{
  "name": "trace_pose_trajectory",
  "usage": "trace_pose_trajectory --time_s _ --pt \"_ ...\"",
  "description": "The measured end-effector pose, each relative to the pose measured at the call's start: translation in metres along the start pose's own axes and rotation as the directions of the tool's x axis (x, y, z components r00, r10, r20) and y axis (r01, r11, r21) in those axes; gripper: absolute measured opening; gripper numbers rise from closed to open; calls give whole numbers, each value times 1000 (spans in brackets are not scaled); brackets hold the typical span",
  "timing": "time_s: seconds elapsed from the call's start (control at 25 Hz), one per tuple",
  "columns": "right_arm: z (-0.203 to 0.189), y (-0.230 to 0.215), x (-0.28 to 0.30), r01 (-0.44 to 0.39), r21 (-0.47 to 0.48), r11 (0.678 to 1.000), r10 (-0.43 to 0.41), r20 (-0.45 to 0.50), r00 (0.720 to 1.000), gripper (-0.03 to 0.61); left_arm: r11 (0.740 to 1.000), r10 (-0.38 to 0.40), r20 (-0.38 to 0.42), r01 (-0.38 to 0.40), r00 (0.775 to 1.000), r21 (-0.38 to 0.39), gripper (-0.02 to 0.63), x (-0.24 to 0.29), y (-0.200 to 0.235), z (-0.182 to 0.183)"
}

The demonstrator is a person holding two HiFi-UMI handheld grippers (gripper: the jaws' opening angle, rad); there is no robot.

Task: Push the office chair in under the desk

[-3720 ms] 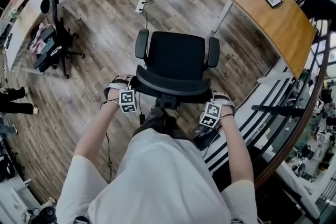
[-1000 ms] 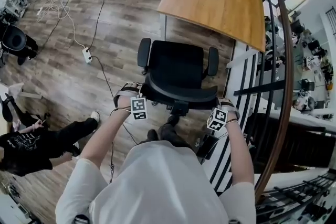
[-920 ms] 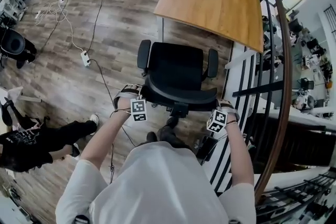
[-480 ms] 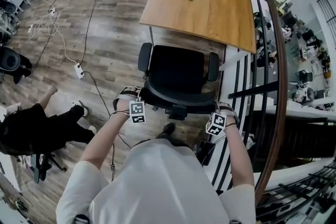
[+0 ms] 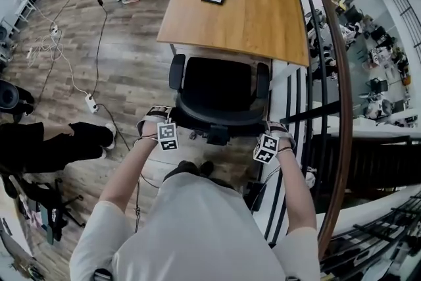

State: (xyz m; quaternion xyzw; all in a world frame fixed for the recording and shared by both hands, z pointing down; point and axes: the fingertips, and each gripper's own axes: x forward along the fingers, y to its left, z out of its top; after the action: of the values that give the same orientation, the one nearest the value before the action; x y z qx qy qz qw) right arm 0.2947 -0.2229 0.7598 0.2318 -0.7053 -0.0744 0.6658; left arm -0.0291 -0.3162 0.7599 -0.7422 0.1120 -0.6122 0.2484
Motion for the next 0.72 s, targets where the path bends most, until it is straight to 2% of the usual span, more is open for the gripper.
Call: trace_pose_trajectory --time_s 0.36,0.72 --pt "-16 -45 17 2 23 1000 -2 -5 1000 132 1000 2 10 -2 1000 14 126 27 47 15" --pt "-9 -95 41 7 46 999 -6 -24 1000 132 999 1 28 -2 1000 37 126 60 101 7"
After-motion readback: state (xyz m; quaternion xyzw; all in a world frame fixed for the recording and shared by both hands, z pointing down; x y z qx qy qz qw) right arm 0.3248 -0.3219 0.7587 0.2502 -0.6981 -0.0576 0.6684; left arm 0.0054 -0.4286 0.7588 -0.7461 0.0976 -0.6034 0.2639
